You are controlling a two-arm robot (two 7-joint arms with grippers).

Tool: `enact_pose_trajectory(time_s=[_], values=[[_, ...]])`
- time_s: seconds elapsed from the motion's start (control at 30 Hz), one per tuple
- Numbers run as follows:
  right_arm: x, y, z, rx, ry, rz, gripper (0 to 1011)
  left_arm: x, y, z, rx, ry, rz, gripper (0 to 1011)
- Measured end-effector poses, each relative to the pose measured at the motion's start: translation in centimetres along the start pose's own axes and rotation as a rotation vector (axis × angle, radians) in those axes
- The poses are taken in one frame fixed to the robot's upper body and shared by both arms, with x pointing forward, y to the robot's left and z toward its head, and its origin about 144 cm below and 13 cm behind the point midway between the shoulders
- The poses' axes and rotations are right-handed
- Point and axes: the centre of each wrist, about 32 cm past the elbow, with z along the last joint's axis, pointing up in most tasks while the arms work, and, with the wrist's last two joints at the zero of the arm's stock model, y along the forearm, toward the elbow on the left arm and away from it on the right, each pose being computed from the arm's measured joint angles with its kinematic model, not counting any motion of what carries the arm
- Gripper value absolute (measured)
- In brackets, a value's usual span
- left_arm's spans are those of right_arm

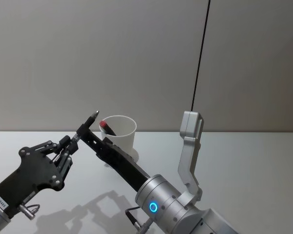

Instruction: Place the pen into the pen holder.

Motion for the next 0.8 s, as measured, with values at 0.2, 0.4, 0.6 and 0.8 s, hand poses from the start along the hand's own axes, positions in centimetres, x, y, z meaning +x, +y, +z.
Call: enact_pose_trajectory(time_s=[0.2, 0.4, 0.6, 0.8], values=[[-0.1, 0.2, 0.2, 0.008, 0.003, 0.008, 1001, 0.0, 0.0, 0.0, -0.004, 0.003, 0.000, 145], [-0.2, 0.4, 0.5, 0.011, -0.004, 0.019, 1001, 0.0, 0.0, -0.1, -0.006, 0.004, 0.000, 145], [-0.3, 0.8, 0.8, 0.011, -0.018, 0.033, 1001, -0.1, 0.0, -0.1, -0.007, 0.005, 0.000, 145], [-0.4, 1.3, 1.0, 0.008, -0.034, 0.047, 1001, -0.1, 0.0, -0.1, -0.008, 0.006, -0.001, 145]])
